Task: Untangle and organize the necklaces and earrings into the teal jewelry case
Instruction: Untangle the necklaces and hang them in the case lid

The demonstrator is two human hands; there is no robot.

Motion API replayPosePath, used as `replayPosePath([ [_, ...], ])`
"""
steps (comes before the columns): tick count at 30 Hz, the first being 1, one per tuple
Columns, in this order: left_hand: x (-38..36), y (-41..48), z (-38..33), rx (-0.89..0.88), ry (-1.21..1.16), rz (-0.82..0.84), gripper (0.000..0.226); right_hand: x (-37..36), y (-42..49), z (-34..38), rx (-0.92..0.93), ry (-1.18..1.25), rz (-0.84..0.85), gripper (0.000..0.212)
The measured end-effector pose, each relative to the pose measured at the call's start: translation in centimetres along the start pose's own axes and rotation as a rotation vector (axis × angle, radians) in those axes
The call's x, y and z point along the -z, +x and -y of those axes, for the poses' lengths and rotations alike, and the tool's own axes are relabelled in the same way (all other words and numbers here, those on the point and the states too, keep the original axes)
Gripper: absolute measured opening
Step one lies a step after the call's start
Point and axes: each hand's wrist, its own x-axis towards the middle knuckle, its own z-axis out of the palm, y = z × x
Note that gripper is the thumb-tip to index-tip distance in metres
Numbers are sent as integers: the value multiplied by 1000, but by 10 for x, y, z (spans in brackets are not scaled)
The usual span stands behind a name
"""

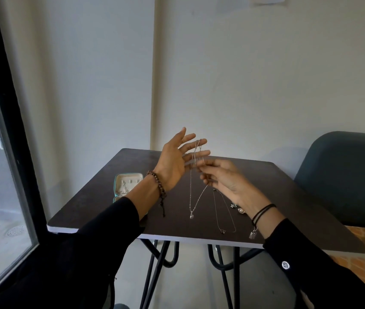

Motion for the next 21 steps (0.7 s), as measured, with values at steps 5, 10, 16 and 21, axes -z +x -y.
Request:
replayPosePath([
  [5,0,2,-2,-20,-78,-65,47,-5,-9,-8,1,-130,13,10],
  [10,6,6,3,-80,2,-150,39,-9,-15,-12,25,-194,50,20],
  [16,18,5,8,-97,37,-162,32,-5,-20,-3,58,-186,103,19],
  [21,20,0,12,-51,276,-122,55,-2,-20,12,112,-119,116,13],
])
